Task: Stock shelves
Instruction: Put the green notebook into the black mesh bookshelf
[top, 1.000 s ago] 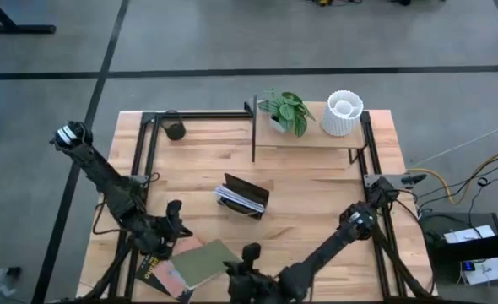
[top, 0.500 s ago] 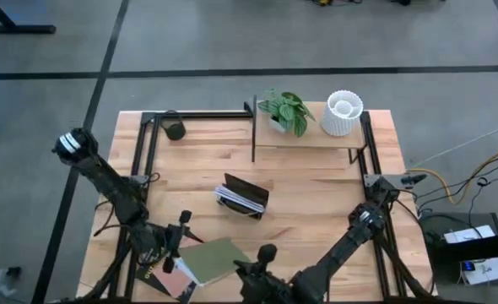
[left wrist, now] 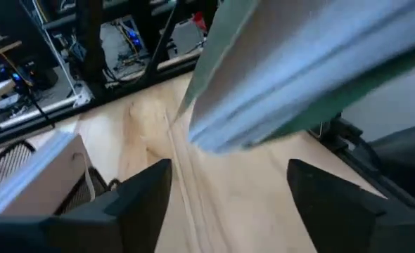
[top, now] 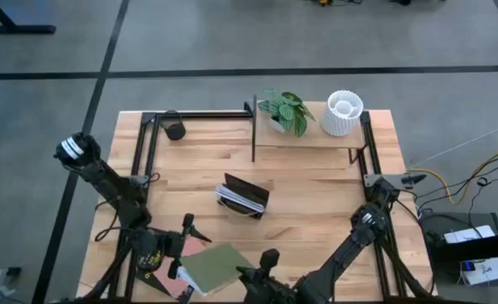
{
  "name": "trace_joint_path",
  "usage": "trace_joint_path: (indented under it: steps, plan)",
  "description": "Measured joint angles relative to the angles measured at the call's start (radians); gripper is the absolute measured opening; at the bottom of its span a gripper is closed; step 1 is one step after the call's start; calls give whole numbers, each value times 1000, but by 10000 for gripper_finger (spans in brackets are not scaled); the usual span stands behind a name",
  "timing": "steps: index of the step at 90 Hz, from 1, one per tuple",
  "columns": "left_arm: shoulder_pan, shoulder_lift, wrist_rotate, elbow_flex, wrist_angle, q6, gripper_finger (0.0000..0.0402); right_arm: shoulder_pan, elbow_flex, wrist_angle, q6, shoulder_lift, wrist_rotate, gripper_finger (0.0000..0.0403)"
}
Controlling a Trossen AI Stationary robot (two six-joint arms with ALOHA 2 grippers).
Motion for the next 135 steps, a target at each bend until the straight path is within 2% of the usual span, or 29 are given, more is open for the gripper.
trace_joint_path:
  steps: [24,43,64,79,97,135]
  plan:
    - [-1,-2,93,34,0,38,284,-8,0,0,4,0,-29,15]
    - [-1,-2,132,43,1,33,265,-8,0,1,5,0,38,15]
    - [0,-5,-49,43,6,54,200,-21,0,7,28,0,57,24]
    - [0,-6,-46,43,42,87,150,-35,0,10,40,0,52,13]
    - [1,-19,-48,43,66,94,108,-38,0,13,74,0,59,13]
    - [1,-127,-47,42,115,131,17,-48,0,21,83,1,64,15]
